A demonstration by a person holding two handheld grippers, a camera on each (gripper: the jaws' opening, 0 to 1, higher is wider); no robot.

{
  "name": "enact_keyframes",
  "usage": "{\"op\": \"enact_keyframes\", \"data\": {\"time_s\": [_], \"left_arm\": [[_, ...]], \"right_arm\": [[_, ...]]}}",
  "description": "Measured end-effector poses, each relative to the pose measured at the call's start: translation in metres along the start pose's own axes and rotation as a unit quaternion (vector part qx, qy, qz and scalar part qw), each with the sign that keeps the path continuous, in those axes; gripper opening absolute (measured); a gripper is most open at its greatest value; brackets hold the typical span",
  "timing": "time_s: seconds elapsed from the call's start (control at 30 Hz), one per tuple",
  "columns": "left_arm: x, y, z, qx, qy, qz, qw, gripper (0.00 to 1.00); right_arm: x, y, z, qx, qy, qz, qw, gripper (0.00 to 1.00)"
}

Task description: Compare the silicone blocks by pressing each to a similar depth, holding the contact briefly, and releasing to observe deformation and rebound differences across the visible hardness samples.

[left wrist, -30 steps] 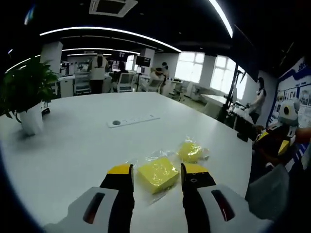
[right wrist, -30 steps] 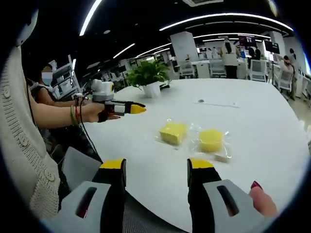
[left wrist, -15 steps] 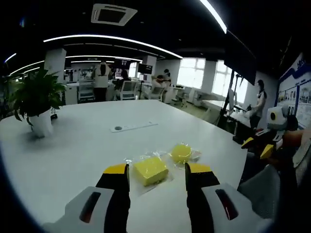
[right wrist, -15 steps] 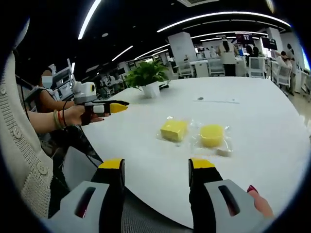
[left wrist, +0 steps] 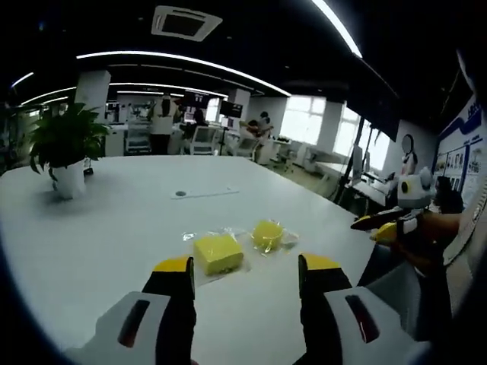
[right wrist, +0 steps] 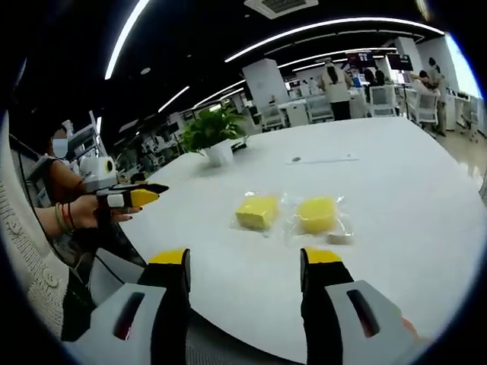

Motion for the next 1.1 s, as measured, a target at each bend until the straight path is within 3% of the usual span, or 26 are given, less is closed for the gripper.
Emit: {"op": "enact_keyframes", "data": {"time_s": [0.47,0.87,1.1], "left_arm": [[0.005,0.014,-0.001,0.021,-0.010,-0.021,0.9995,0.57],[-0.003,0.008,-0.006,0.027,-0.015,-0.023,0.9993,0.57],[-0.019,0.004,-0.008,0.077,-0.003,-0.015,0.9969,0.57]], "right_arm": [[-0.003,-0.007,0.010,-0.007,0.007,0.006,0.9999,0.57],[-0.009,-0.010,0.017,-0.001,0.004,0.005,1.0000,0.56],[-0.014,-0.007,0.021,0.002,-0.001,0.000,1.0000,0.55]]}}
Point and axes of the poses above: the point that each gripper's makers call its tool centre point, and the gripper's own axes: x roughly backward along the fingers, z roughly to its right, y roughly out of its underside, the point moved 7 cm from there along x, roughly backward along the fingers, and after that the axes turned 7 degrees about -z, right-handed, at the moved point
